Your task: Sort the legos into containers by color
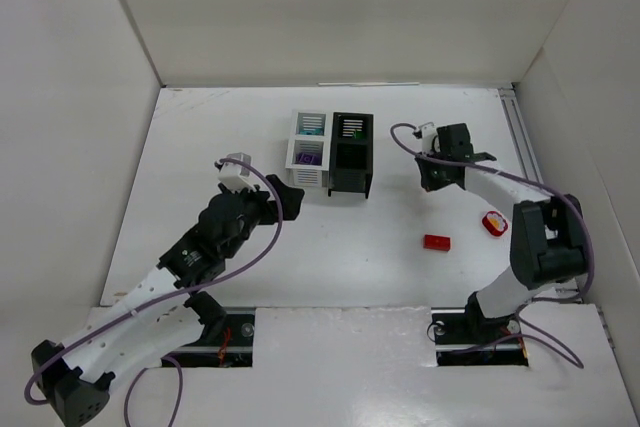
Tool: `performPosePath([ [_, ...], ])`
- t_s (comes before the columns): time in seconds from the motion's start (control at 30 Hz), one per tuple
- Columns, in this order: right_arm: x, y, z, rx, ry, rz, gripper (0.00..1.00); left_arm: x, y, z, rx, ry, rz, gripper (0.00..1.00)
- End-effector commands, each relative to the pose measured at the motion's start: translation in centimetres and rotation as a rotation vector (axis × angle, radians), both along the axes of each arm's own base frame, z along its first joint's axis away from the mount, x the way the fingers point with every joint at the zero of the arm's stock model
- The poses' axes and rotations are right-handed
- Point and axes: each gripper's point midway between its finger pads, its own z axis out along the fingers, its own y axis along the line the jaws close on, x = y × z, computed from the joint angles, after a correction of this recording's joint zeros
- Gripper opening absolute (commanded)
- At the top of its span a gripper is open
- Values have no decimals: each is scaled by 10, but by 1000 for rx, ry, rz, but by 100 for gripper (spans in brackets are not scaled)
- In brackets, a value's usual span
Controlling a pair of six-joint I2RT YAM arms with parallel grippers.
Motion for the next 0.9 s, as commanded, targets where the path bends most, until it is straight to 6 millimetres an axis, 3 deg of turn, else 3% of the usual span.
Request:
performPosePath([
  [0.0,13,51,74,66,-197,155,12,1,-1,0,-16,4,8,100],
  [0.03,16,66,104,80,-274,216,12,0,-3,-8,-3,21,-2,100],
  [0.1,13,99,134,118,-348,315,13,-1,-4,-13,-7,36,-10,100],
  [0.13,4,127,143,134,-366,397,13,-1,-4,-13,-7,36,-10,100],
  [0.17,3,142,165,144,-420,438,15,-2,-4,-18,-8,48,-8,100],
  [0.27,-2,183,184,167,-458,534,16,-3,-4,-20,-10,58,-5,100],
  [0.37,-1,206,191,165,-472,566,18,-4,-3,-27,3,73,-5,100],
  [0.5,7,221,168,137,-421,576,25,-6,-4,-29,-2,86,-10,100],
  [0.53,12,220,175,129,-440,561,27,-7,-5,-29,-3,88,-19,100],
  [0.57,17,216,168,99,-433,535,27,-7,-5,-29,-3,88,-19,100],
  [0.6,20,215,174,95,-449,525,28,-8,-6,-29,2,87,-33,100],
  [0.63,24,218,178,98,-459,525,41,-9,-8,-31,6,96,-42,100],
  [0.7,25,216,181,90,-460,516,52,-8,-12,-22,15,75,-64,100],
  [0.73,25,213,187,84,-476,503,62,-8,-14,-26,20,86,-76,100],
  [0.87,18,200,213,93,-543,457,74,-7,-22,-25,40,87,-115,100],
])
